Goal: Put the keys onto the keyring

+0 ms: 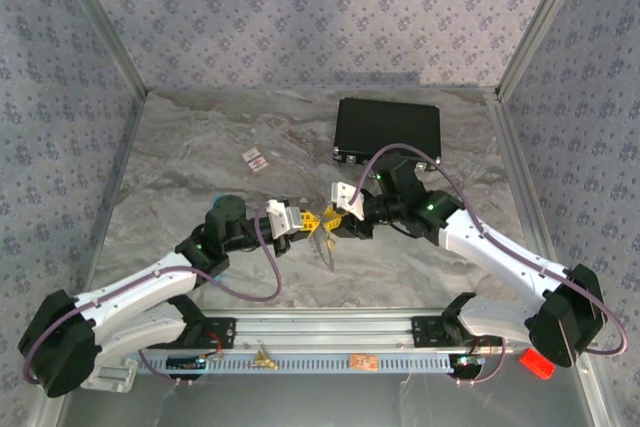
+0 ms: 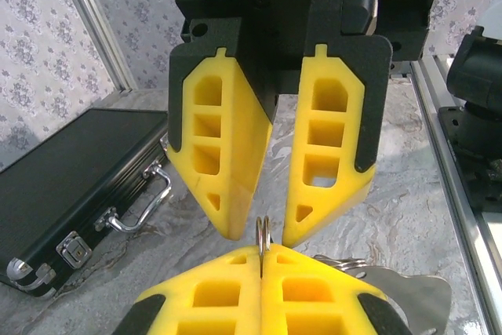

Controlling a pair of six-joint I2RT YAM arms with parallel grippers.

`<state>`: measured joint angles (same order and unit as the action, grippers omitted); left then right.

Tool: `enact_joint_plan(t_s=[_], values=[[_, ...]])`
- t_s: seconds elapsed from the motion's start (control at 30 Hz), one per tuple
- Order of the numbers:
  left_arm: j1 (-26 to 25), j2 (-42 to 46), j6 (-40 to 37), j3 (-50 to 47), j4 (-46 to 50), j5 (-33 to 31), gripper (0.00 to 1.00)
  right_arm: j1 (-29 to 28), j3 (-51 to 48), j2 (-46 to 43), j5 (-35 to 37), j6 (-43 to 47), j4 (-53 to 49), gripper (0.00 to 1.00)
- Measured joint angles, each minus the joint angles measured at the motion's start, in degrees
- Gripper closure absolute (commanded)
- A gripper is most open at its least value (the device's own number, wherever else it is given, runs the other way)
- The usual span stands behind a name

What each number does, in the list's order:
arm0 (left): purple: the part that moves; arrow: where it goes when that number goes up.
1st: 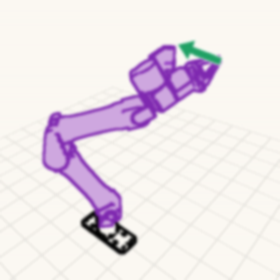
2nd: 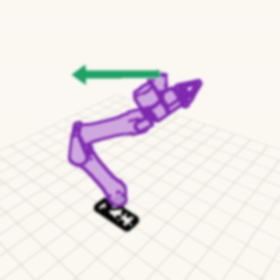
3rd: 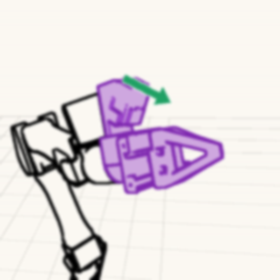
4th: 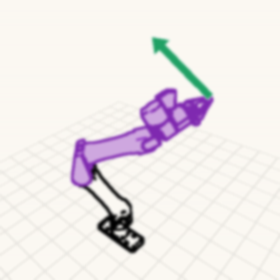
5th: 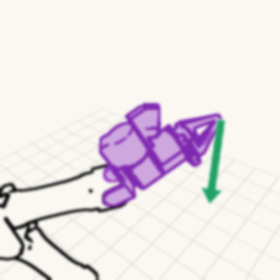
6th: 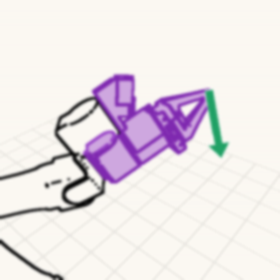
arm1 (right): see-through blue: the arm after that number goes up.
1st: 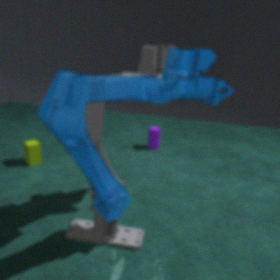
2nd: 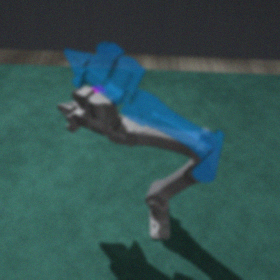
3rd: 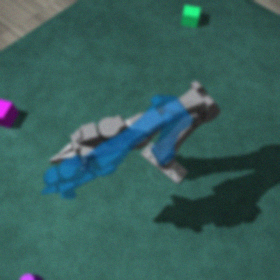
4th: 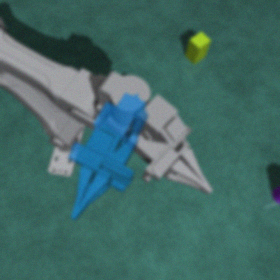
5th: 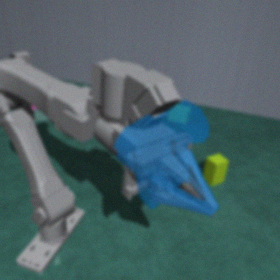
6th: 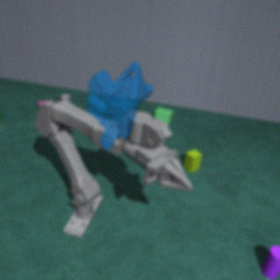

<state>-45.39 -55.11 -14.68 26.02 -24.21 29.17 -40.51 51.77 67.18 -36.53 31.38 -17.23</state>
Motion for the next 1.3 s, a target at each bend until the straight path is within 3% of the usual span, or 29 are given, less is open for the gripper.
enact_joint_plan(t_s=[0.17, 0.27, 0.37, 0.5, 0.63, 1.0, 1.3], values=[[0.00, -0.50, 0.00, -0.04, -0.07, -0.02, 1.00, -0.02, -0.22, 0.11, -0.46, -0.74, 1.49, 0.83], [0.02, -0.50, 0.07, -0.04, -0.11, -0.11, 1.00, -0.11, -0.22, 0.28, -1.03, -1.11, 1.86, 0.99], [0.07, -0.50, 0.44, -0.09, -0.07, -0.46, 1.00, -0.11, -0.22, 0.52, -1.22, -1.05, 2.03, 1.00], [0.00, -0.50, 1.03, -0.07, 0.24, -1.77, 0.79, -0.13, -0.04, 0.55, -0.48, -0.74, 1.49, 1.00], [0.00, -0.50, -0.07, 0.74, 3.65, -3.26, 0.73, -0.83, 2.03, 1.14, 2.51, 1.27, -3.65, 1.00], [0.00, -2.51, -1.84, 4.07, 9.77, -3.78, 0.77, -5.81, 10.97, 6.19, 12.57, 7.08, -15.65, 1.00], [0.00, -3.15, -2.60, 4.26, 10.97, -2.36, 0.97, -6.99, 12.46, 7.34, 15.15, 7.48, -17.81, 1.00]])
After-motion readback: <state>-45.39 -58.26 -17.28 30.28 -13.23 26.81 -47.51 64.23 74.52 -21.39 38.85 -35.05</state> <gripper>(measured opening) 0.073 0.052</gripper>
